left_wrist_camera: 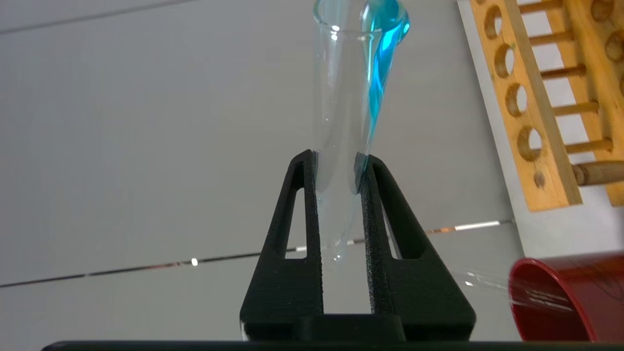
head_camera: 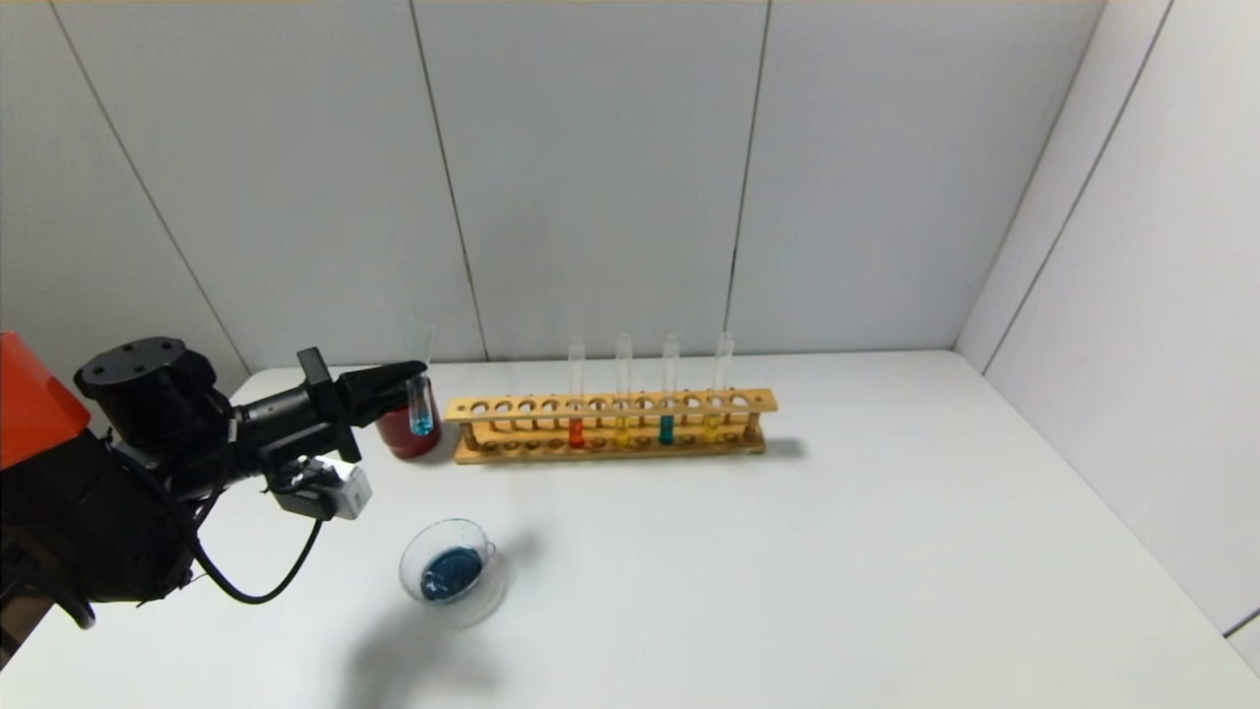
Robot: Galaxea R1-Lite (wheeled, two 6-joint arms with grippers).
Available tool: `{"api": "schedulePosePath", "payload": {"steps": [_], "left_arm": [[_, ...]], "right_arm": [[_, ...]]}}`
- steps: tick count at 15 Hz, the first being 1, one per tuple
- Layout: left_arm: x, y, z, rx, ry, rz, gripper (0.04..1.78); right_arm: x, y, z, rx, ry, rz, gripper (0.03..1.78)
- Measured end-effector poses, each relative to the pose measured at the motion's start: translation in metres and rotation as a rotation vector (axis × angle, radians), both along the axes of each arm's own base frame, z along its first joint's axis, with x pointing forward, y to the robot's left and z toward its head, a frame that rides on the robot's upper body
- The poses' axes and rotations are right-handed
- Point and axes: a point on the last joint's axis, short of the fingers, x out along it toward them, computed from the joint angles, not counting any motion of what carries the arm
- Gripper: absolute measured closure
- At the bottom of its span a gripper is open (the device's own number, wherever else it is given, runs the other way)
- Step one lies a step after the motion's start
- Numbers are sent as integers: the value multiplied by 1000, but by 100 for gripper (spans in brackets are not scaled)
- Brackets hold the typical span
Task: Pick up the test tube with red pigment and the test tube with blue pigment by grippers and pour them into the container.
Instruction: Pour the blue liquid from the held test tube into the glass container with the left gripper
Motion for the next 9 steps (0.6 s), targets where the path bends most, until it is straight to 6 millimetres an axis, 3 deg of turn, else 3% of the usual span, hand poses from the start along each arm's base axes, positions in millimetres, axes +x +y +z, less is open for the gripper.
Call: {"api": "schedulePosePath", "payload": {"steps": [9], "left_arm": [[1, -4, -8, -8, 37, -21, 152]], "right_arm": [[0, 0, 0, 0, 0, 0, 6]]}}
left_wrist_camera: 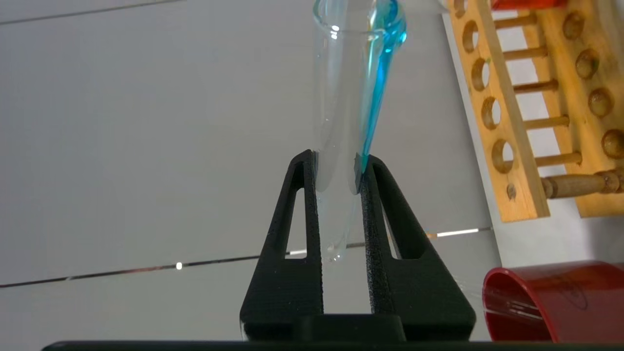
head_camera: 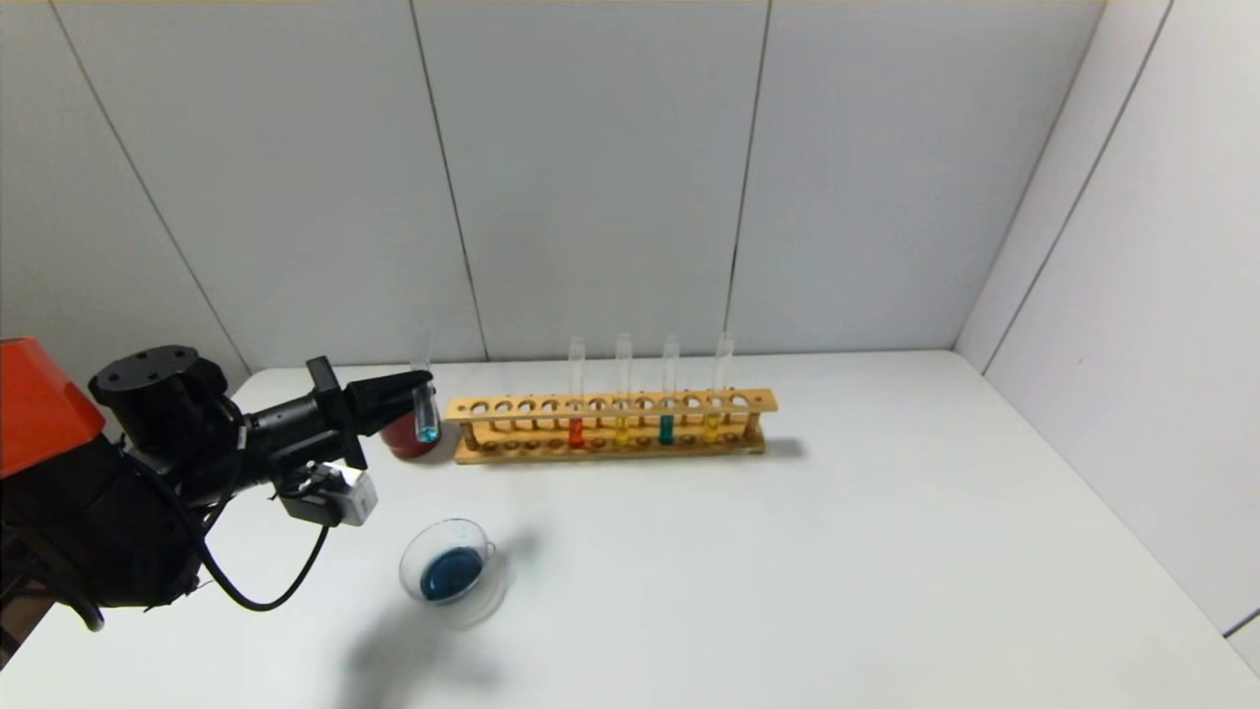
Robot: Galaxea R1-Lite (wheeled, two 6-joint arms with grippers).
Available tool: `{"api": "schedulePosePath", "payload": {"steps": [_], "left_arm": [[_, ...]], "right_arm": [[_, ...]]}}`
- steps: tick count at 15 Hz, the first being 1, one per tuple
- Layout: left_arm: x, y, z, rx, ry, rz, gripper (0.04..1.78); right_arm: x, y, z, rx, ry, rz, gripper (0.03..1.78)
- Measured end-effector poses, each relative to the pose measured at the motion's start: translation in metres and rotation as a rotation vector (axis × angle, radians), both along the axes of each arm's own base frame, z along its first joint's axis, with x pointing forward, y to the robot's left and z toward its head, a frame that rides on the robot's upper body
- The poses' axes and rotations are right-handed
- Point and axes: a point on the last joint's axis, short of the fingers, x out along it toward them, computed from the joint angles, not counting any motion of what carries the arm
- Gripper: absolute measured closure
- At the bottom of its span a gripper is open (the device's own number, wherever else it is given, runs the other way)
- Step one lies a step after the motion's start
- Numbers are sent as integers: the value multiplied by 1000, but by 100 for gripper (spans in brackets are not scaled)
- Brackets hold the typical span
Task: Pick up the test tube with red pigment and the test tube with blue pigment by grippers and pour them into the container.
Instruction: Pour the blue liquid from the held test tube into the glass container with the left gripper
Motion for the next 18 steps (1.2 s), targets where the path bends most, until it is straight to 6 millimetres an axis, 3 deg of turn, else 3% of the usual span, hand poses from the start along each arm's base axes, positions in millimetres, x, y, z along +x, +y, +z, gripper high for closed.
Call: {"api": "schedulePosePath", "payload": {"steps": [6, 15, 18], "left_arm": [[-1, -1, 9, 1, -29, -8, 152], [0, -4, 43, 7, -156, -2, 152], [-1, -5, 46, 7, -166, -3, 152]], "right_arm": [[0, 0, 0, 0, 0, 0, 6], [0, 0, 0, 0, 0, 0, 6], [0, 0, 0, 0, 0, 0, 6]]}}
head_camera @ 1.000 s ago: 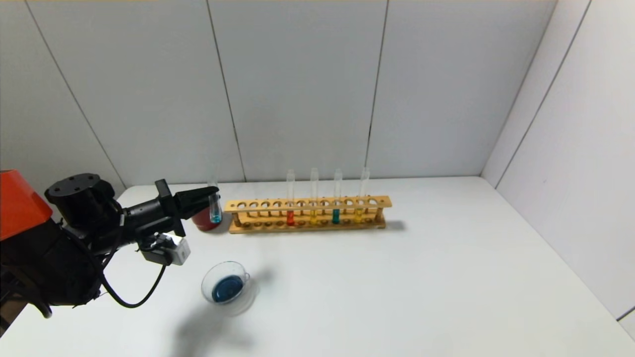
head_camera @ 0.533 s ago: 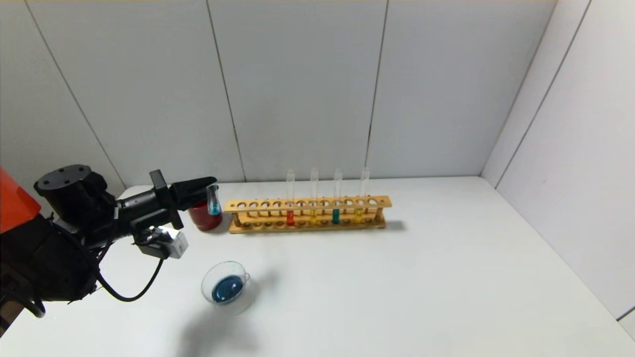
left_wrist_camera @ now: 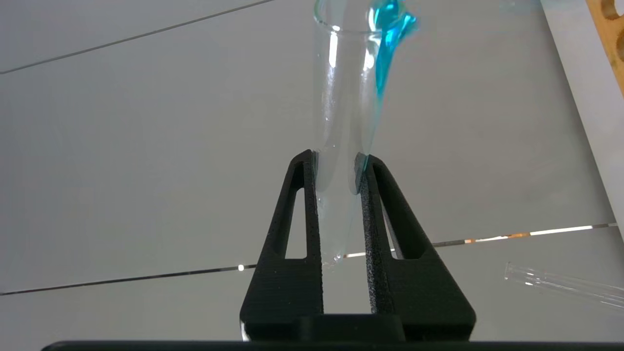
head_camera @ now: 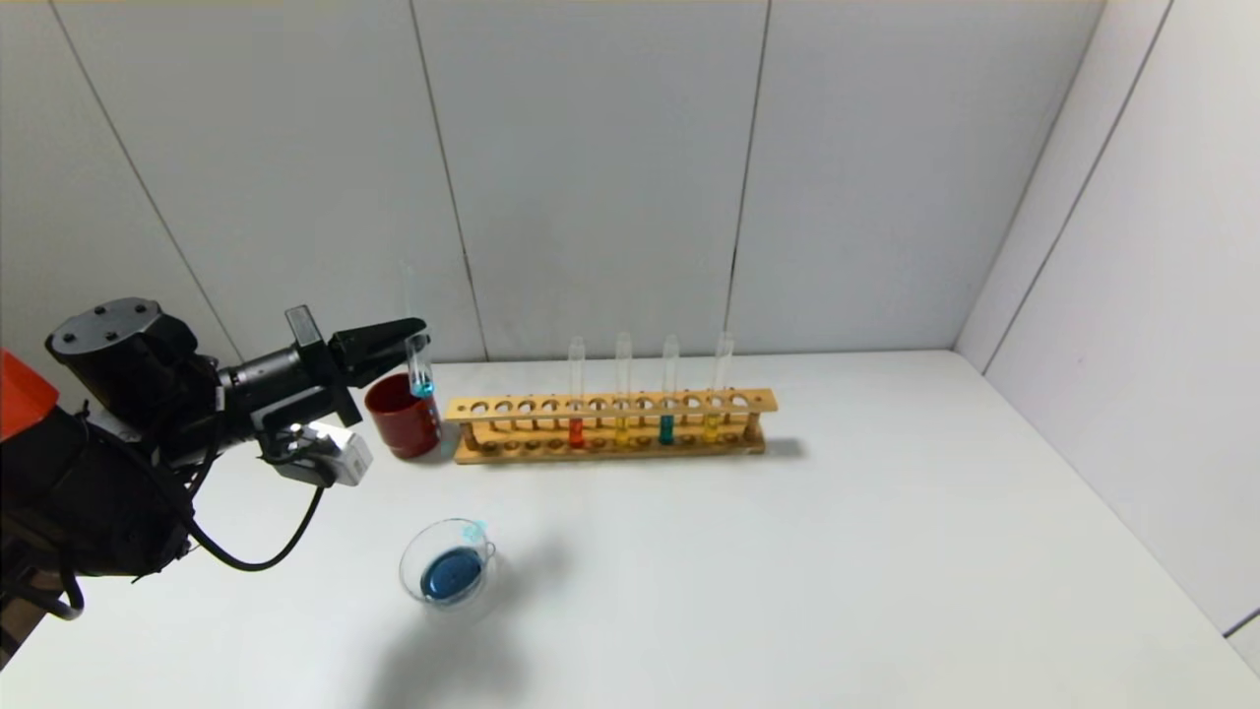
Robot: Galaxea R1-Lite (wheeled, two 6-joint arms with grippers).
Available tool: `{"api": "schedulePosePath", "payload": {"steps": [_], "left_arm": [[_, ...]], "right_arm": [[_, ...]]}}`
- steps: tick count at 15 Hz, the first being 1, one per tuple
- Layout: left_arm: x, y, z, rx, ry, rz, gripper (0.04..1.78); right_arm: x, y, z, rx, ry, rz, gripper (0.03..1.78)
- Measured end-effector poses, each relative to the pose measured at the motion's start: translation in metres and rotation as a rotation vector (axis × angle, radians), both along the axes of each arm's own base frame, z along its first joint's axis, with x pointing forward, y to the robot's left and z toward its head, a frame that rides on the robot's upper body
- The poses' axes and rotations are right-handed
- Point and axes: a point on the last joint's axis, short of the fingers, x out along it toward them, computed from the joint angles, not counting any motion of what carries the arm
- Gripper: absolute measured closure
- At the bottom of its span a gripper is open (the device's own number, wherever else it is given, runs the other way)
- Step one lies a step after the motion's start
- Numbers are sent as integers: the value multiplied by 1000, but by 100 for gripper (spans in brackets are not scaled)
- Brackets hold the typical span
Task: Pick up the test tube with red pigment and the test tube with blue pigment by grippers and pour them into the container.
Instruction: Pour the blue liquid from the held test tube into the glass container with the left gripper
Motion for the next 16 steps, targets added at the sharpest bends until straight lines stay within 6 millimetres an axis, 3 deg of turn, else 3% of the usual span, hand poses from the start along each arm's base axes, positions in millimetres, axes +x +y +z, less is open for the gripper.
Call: {"api": "schedulePosePath", "payload": {"steps": [11, 16], "left_arm": [[-9, 1, -12, 12, 52, -37, 152], [-15, 12, -18, 32, 57, -38, 152]], "right_arm": [[0, 0, 0, 0, 0, 0, 6], [0, 0, 0, 0, 0, 0, 6]]}}
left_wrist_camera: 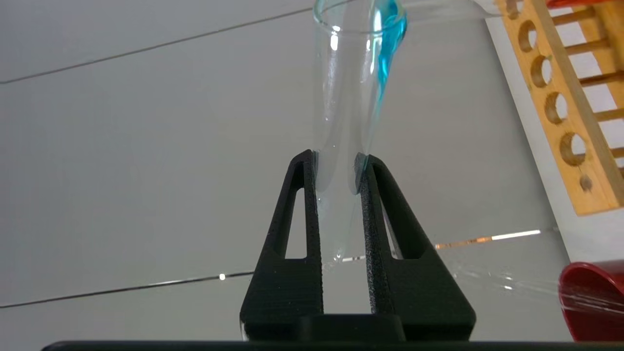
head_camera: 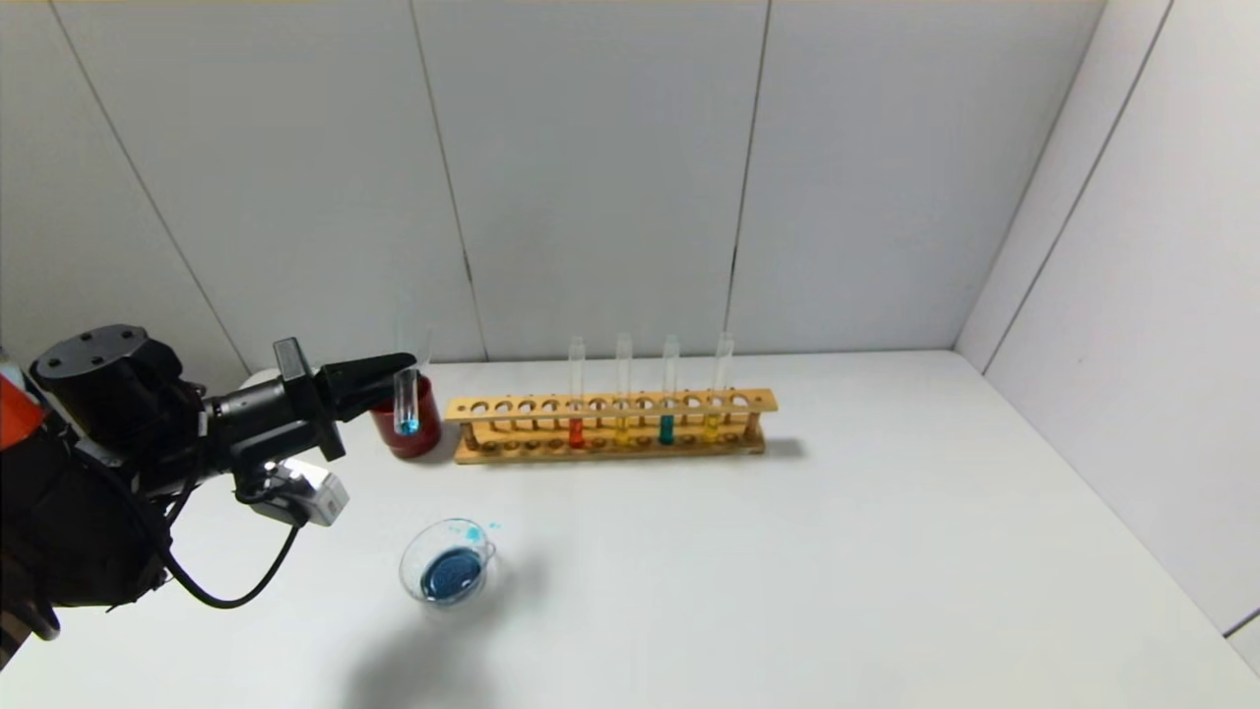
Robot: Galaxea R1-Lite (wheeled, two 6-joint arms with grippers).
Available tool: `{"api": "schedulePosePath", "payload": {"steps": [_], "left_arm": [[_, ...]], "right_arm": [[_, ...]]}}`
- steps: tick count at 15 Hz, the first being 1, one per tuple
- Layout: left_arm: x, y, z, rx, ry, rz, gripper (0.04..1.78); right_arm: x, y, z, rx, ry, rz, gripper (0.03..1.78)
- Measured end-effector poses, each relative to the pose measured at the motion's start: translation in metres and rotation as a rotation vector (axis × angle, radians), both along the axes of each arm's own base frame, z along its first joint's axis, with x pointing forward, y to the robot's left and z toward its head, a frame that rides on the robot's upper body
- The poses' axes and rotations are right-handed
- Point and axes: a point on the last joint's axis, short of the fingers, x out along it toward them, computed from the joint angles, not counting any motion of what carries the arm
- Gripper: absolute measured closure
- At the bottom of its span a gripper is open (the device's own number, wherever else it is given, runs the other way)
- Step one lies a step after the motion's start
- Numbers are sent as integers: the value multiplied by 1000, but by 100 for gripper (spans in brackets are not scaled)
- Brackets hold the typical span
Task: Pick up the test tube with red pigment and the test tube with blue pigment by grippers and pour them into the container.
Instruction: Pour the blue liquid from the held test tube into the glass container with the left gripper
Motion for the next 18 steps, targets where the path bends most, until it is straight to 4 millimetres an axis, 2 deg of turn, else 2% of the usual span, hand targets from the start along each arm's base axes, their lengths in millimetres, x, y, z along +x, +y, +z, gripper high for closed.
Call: {"api": "schedulePosePath", "payload": {"steps": [18], "left_arm": [[1, 6, -2, 54, -71, 14, 152]], "right_arm": [[0, 0, 0, 0, 0, 0, 6]]}}
